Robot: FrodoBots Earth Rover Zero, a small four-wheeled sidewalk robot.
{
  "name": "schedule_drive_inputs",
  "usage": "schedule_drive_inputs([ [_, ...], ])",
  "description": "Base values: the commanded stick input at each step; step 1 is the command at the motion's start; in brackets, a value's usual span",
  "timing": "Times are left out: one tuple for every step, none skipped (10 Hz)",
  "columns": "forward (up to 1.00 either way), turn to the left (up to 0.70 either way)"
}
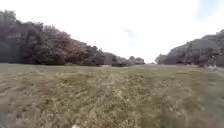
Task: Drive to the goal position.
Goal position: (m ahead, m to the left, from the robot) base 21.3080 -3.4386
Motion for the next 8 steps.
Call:
schedule_drive_inputs([
  [1.00,0.00],
  [1.00,0.00],
  [1.00,0.00],
  [1.00,0.00],
  [1.00,0.00],
  [1.00,-0.04],
  [1.00,-0.11],
  [1.00,-0.19],
])
